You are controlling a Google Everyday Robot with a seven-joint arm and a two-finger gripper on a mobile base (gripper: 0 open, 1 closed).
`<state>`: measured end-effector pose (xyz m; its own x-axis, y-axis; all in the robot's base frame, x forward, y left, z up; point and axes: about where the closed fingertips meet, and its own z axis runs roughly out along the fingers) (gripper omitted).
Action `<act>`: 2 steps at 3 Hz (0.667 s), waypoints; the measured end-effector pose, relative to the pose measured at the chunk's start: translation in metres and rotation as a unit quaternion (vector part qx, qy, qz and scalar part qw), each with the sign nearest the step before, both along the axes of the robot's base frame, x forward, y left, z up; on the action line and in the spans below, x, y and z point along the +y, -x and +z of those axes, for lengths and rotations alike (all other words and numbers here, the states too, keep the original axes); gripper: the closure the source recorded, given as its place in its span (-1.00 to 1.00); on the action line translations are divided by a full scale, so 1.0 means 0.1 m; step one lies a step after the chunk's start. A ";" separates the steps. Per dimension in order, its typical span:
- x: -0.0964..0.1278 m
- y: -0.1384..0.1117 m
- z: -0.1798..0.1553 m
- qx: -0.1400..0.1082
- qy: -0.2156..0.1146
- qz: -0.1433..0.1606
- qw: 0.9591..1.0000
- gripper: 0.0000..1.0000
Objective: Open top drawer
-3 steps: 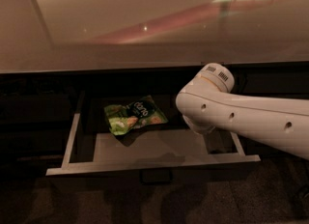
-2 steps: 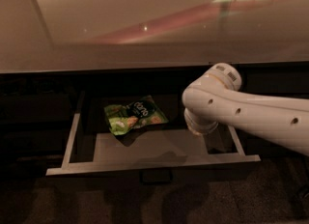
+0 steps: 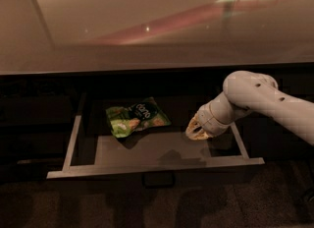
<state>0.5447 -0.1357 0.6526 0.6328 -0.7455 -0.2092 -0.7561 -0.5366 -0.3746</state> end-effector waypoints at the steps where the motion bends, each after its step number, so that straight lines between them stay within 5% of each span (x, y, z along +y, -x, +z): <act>1: 0.01 0.01 -0.01 -0.012 0.005 0.036 0.999 1.00; 2: 0.01 0.01 -0.01 -0.012 0.004 0.036 0.999 1.00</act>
Offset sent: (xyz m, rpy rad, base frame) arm -0.0007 0.0013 -0.0006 -0.0065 -0.0227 0.0693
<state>0.5441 -0.1344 0.6517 0.6896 -0.6999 -0.1862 -0.7061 -0.5925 -0.3878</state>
